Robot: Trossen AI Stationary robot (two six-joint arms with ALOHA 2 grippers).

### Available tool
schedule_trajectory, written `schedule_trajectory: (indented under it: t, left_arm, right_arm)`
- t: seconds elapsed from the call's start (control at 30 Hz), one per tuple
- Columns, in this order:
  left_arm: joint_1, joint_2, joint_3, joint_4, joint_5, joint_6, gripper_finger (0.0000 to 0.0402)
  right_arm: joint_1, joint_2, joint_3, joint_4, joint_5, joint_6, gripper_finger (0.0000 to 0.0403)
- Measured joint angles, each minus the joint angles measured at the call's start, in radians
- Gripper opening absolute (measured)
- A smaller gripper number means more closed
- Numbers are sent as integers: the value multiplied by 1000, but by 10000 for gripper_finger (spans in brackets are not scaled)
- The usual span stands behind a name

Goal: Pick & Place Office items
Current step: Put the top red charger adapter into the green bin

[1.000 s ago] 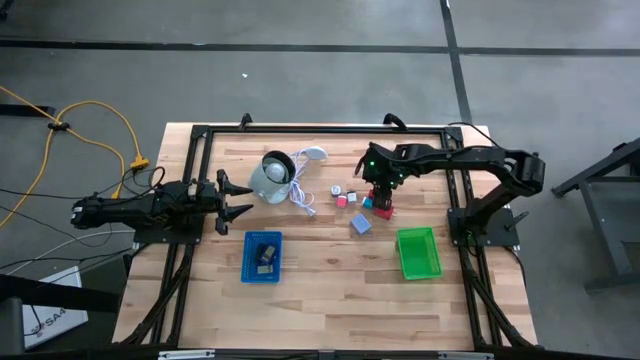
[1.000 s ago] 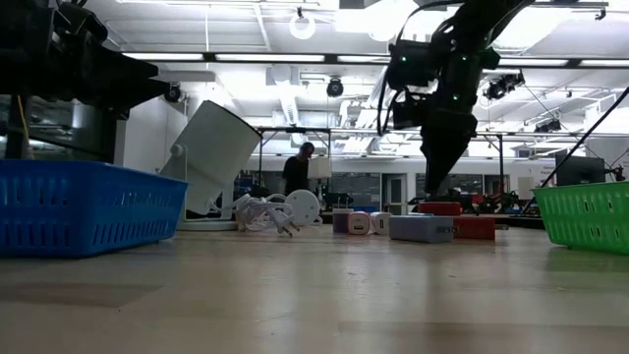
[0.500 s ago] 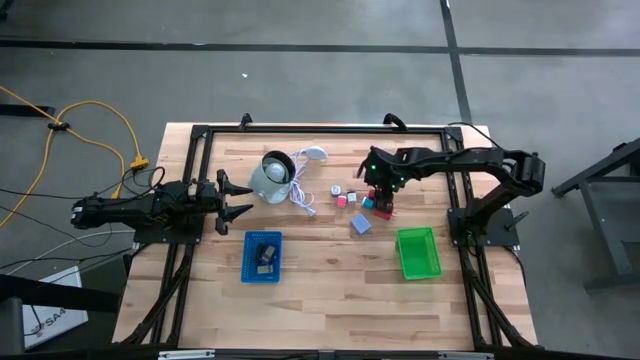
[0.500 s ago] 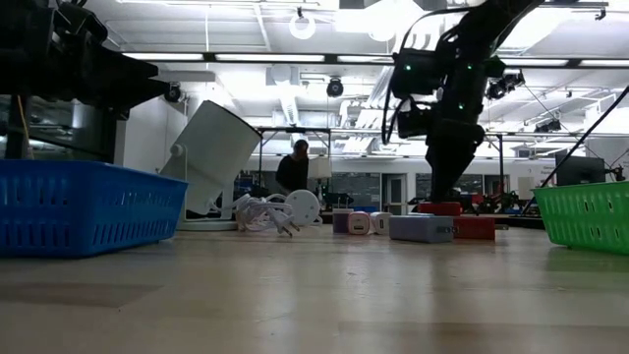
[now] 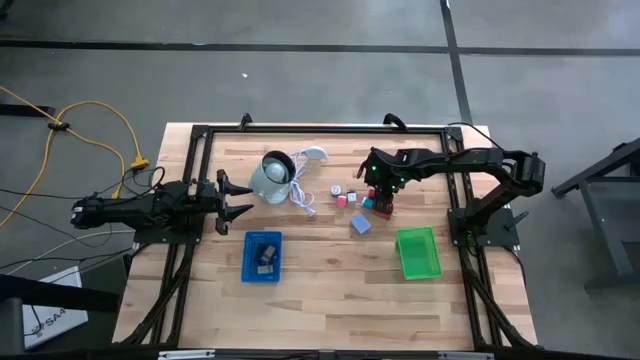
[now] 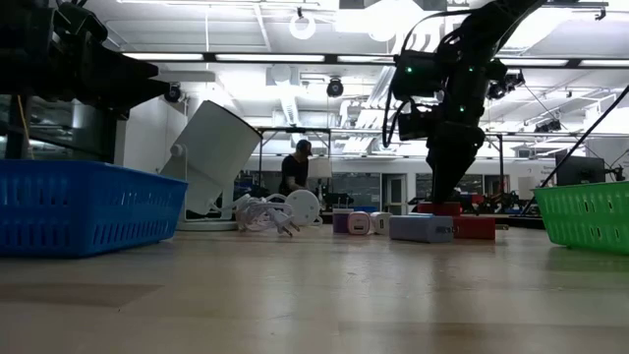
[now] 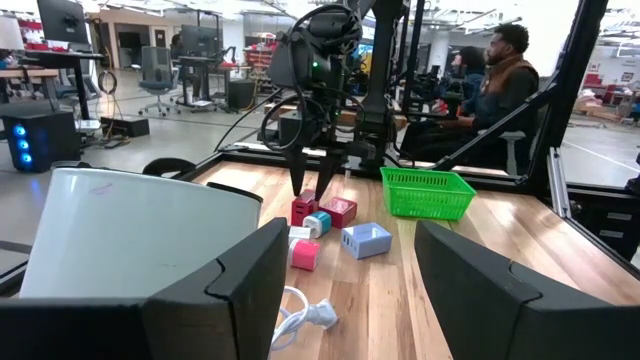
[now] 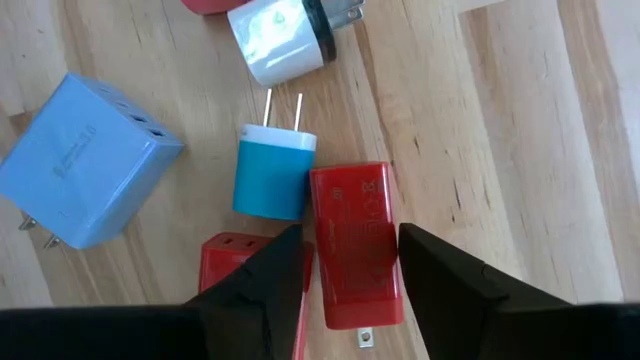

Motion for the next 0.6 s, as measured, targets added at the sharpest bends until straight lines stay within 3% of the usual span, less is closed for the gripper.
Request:
schedule_trajectory:
  t: [0.23,0.6]
  left_arm:
    - [0,0,0,0,0,0,212]
    - [0,0,0,0,0,0,212]
  right_arm:
    - [9,77,1,39,1,0,153]
    - [2,83,1,57,10,-1,153]
